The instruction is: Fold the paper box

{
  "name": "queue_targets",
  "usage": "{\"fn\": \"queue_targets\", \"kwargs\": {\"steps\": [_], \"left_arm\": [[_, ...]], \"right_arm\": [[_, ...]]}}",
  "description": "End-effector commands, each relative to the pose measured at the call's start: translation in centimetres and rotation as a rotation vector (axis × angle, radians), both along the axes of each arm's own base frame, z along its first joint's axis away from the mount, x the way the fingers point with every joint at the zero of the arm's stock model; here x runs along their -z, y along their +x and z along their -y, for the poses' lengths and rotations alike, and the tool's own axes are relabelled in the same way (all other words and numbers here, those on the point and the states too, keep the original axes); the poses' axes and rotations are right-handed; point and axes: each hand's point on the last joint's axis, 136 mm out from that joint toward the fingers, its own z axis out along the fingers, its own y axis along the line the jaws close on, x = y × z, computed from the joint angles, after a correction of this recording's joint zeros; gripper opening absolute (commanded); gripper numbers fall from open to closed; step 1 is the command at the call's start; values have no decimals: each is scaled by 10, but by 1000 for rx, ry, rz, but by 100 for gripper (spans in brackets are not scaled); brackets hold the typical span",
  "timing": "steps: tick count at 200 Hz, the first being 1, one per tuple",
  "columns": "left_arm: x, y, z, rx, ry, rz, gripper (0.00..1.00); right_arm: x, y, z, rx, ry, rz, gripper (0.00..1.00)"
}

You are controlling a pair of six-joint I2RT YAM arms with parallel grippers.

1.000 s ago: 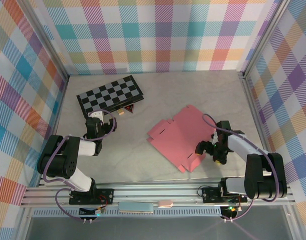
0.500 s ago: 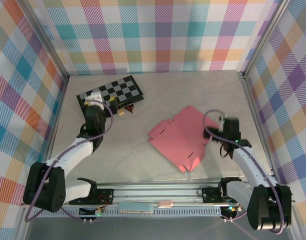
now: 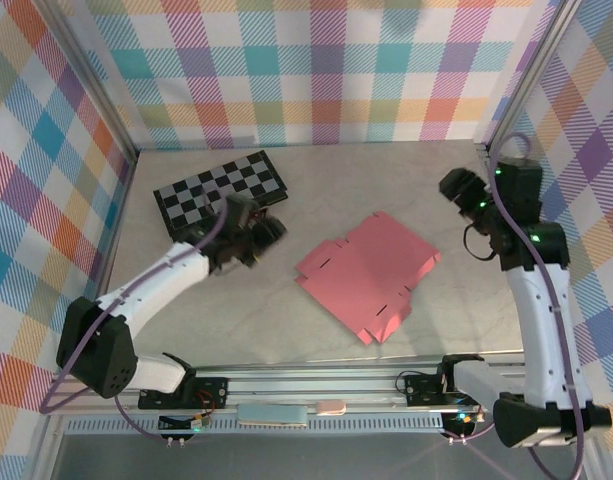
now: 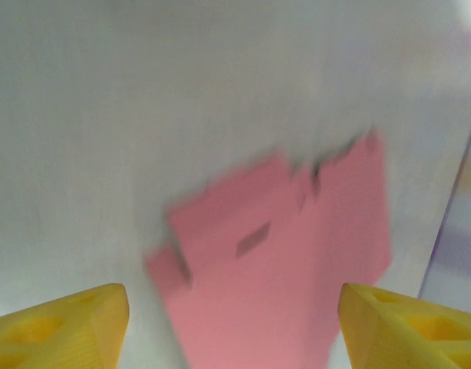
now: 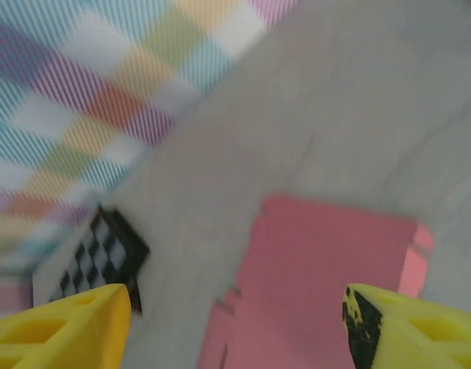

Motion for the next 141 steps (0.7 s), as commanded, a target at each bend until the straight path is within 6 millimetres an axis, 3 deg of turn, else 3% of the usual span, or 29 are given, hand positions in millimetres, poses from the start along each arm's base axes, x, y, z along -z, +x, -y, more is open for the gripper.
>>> {"fn": "queue_targets", "kwargs": {"steps": [1, 23, 52, 94, 114, 141], "left_arm": [[4, -36, 33, -14, -181, -104, 69], [23, -43, 46, -41, -265, -104, 65], [41, -49, 63, -34, -297, -130, 61], [70, -51, 86, -24, -338, -136, 58], [85, -53, 82, -35, -296, -160, 56], [90, -51, 83, -30, -284, -153, 56]], "right_arm": [[51, -42, -44, -164, 185, -224, 71], [78, -57, -67, -245, 253, -266, 70], [98, -66, -79, -272, 312, -294, 69], [102, -62, -87, -315, 339, -303, 68], [102, -61, -90, -327, 354, -307, 68], [103, -61, -91, -330, 363, -306, 68]]}}
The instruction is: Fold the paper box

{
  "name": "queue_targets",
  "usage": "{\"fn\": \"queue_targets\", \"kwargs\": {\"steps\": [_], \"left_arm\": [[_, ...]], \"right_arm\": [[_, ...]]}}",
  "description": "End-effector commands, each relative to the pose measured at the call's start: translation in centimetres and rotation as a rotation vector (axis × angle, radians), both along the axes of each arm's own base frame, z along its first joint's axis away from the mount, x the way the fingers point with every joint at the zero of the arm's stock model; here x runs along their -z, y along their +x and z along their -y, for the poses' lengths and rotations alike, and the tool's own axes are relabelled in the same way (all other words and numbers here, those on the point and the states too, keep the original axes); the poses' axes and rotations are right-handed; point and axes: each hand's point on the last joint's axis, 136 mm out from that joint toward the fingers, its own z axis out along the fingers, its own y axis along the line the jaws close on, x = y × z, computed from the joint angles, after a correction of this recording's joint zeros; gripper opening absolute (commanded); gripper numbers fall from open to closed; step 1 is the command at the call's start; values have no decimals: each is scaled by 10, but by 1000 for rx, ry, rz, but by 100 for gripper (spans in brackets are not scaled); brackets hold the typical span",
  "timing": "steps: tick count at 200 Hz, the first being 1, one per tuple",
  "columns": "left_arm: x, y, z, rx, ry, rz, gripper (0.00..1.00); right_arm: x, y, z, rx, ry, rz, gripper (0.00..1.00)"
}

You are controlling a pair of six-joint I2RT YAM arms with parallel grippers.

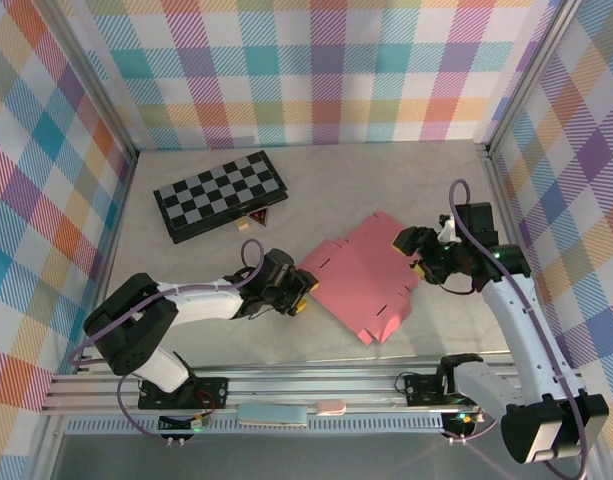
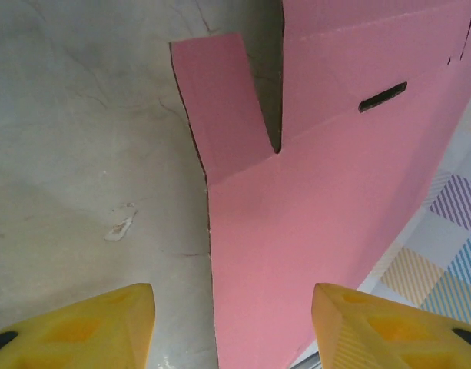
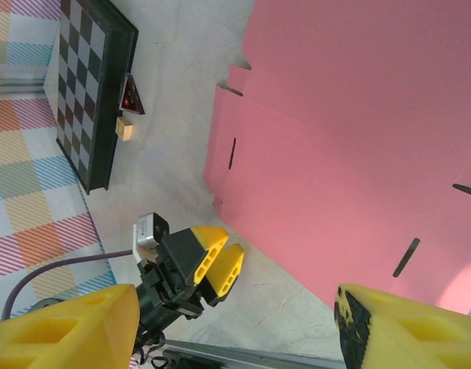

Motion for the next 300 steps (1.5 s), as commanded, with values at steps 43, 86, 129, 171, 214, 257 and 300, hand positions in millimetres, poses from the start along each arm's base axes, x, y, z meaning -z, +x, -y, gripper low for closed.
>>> {"fn": "queue_targets", "kwargs": {"steps": [43, 86, 129, 171, 214, 257, 300], "left_arm": [[4, 21, 21, -6, -83, 99, 49], [-5, 36, 31, -22, -126, 172, 26], [-54, 58, 50, -48, -245, 271, 0], [-123, 86, 48, -169, -253, 341, 0], [-154, 112, 51, -332, -339, 317, 0], [-186, 122, 62, -342, -385, 348, 0], [-195, 118, 60, -334, -370, 349, 0]], "right_arm": [[4, -1, -9, -25, 51, -15, 68], [2, 2, -10, -26, 60, -17, 68], [-3, -2, -9, 23, 85, -29, 66], [-27, -14, -5, 297, 235, -66, 55], [-45, -12, -11, 644, 388, -64, 53], [-45, 14, -55, 672, 399, -70, 55], [-48, 46, -54, 783, 410, 27, 51]]}}
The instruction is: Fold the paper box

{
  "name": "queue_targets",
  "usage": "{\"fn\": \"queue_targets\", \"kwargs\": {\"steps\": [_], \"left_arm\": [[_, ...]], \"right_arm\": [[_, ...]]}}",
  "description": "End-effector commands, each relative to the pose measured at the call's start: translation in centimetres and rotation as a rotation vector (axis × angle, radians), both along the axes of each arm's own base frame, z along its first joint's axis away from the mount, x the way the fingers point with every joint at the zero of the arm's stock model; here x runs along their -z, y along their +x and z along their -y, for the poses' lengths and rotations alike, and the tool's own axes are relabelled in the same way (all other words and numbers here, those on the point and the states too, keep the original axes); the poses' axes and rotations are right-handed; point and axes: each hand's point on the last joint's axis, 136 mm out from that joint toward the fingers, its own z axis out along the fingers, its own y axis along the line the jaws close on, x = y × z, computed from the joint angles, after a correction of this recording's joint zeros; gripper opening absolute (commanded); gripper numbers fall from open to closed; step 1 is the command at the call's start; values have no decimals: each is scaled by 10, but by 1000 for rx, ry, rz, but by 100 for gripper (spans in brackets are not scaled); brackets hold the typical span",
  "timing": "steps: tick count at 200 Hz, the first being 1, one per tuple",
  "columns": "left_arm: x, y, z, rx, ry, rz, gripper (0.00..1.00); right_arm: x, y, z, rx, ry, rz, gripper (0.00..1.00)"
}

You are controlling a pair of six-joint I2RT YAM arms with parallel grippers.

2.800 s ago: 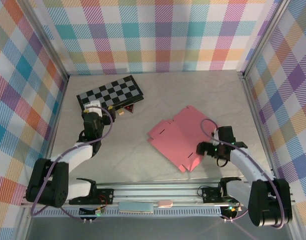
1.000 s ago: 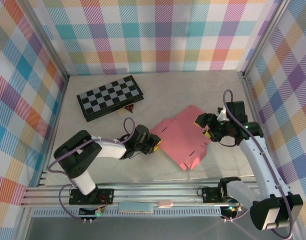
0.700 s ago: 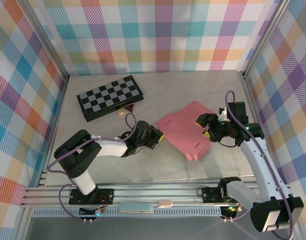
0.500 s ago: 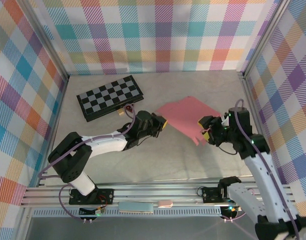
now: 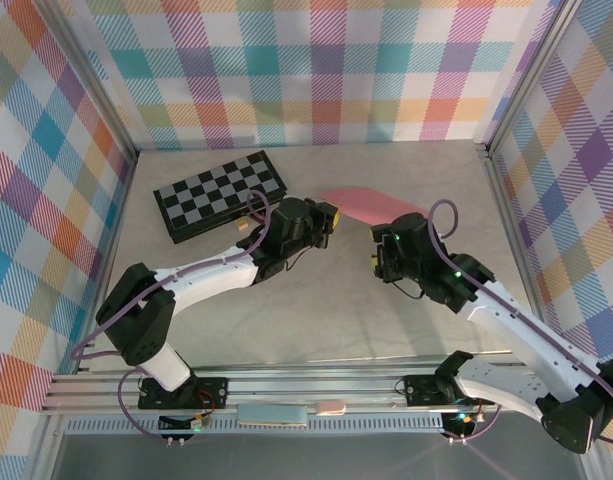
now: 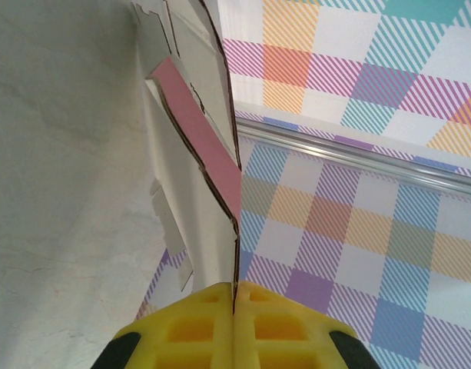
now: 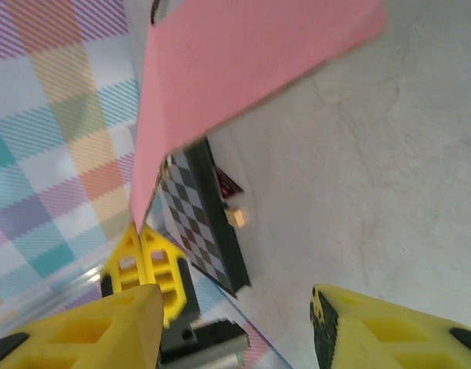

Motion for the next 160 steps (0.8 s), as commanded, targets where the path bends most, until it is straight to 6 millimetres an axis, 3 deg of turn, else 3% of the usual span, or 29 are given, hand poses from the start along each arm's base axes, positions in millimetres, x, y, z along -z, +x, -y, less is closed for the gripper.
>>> {"fn": "queue_targets", "kwargs": {"steps": [1, 48, 108, 160], "left_arm": [[-10, -3, 0, -11, -7, -2, 0], [-14, -6, -4, -14, -5, -3, 0], [-20, -9, -1, 11, -7, 1, 0], [-24, -12, 1, 32, -10, 5, 0]], "right_arm": [[-27, 25, 8, 144, 48, 116, 51], [-25, 39, -1, 137, 28, 129, 44], [-13, 50, -6, 141, 0, 121, 25], [-3, 52, -6, 138, -28, 100, 23]]}}
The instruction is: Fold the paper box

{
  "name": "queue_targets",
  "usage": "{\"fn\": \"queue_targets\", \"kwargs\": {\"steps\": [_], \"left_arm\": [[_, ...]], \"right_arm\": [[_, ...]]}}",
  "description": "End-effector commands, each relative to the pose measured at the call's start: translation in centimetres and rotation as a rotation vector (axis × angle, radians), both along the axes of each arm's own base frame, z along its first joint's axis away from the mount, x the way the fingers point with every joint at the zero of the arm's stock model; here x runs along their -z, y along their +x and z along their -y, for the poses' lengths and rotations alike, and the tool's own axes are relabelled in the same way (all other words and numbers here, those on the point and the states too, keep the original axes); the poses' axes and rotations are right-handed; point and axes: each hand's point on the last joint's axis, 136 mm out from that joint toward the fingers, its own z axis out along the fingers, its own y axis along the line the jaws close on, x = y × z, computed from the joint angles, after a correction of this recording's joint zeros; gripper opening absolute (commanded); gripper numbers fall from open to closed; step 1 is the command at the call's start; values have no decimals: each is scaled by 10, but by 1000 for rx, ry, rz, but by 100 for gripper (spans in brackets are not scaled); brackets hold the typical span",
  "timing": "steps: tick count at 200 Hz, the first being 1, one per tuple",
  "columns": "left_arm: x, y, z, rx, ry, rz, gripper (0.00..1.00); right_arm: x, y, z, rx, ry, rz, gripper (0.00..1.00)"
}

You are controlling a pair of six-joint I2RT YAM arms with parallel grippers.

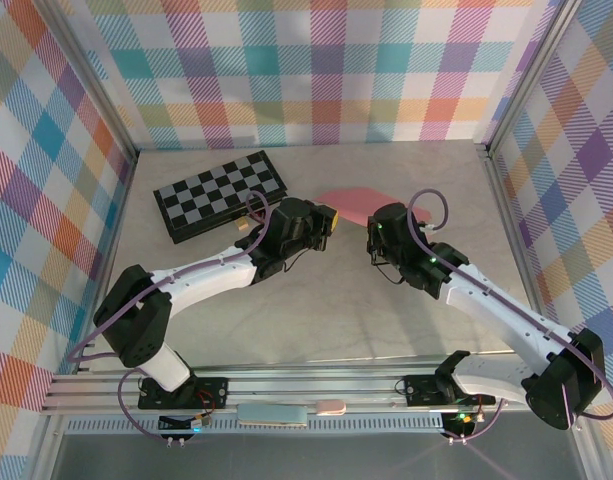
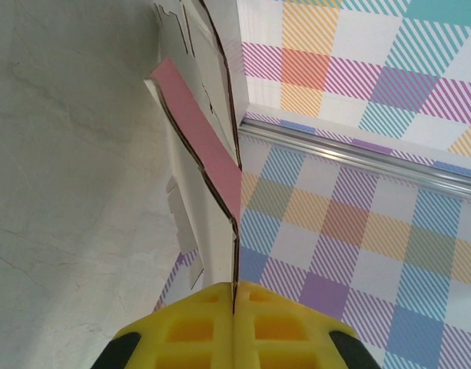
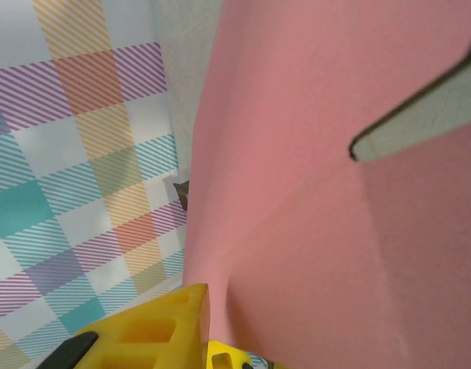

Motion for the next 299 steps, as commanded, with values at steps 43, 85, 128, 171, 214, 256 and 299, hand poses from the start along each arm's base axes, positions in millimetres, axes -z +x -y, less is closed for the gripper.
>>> {"fn": "queue_targets", "kwargs": {"steps": [43, 85, 128, 171, 214, 256, 299], "left_arm": [[-44, -11, 6, 52, -53, 51, 0], [-78, -21, -4, 172, 81, 138, 61], [-109, -33, -72, 289, 536, 347, 72], [-82, -44, -78, 600, 979, 682, 58], [-92, -19, -76, 505, 1162, 993, 67], [-86, 8, -66, 510, 1310, 1074, 69], [-91, 19, -52, 495, 1297, 1153, 71]], "right_arm": [[-28, 18, 12, 10, -35, 60, 0], [-57, 27, 33, -15, -13, 53, 0], [-97, 31, 48, -110, 93, -21, 0], [-139, 25, 49, -258, 146, -126, 0], [-156, 23, 42, -327, 196, -140, 0], [-157, 17, 41, -359, 208, -150, 0], [-153, 10, 42, -366, 226, -160, 0]]}}
